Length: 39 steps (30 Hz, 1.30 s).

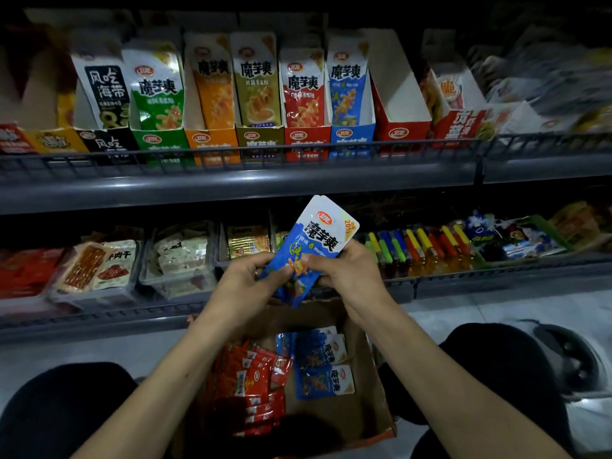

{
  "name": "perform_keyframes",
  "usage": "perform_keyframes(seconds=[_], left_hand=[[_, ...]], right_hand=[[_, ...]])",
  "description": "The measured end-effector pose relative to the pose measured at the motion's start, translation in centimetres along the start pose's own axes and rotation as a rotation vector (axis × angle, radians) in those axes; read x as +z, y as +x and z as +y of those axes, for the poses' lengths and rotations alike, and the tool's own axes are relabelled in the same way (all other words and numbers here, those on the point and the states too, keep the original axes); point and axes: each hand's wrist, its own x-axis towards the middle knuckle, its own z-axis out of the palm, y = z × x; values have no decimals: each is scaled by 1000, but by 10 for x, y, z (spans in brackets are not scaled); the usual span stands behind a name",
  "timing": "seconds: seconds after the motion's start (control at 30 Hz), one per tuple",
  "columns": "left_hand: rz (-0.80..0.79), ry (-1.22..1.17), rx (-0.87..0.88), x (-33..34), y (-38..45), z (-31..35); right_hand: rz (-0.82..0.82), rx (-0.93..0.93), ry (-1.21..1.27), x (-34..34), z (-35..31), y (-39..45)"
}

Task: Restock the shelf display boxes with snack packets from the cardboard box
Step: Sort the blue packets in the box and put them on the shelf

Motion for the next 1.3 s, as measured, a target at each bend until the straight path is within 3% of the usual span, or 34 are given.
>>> perform_keyframes(seconds=[0.2, 0.33, 0.5, 0.7, 0.83, 0.9, 1.0, 1.13, 1.3], left_hand=[[70, 100, 21, 13, -9, 5], [-11, 40, 8, 9, -1, 16], [-2, 207, 90, -1, 32, 42], [141, 811, 659, 12, 86, 118], [197, 1395, 603, 26, 122, 144], [146, 1525, 567, 31, 132, 142], [110, 1493, 513, 33, 141, 134], [104, 1481, 571, 32, 141, 132], [98, 1477, 592, 31, 142, 131]], right_hand=[[129, -205, -264, 9, 8, 2], [116, -173, -238, 1, -12, 9], [178, -267, -217, -29, -67, 32], [243, -357, -226, -48, -143, 69], [276, -485, -350, -37, -183, 93], [278, -515, -417, -29, -198, 106], [237, -557, -449, -13, -213, 127], [166, -562, -619, 2, -211, 154], [189, -480, -574, 5, -197, 175]])
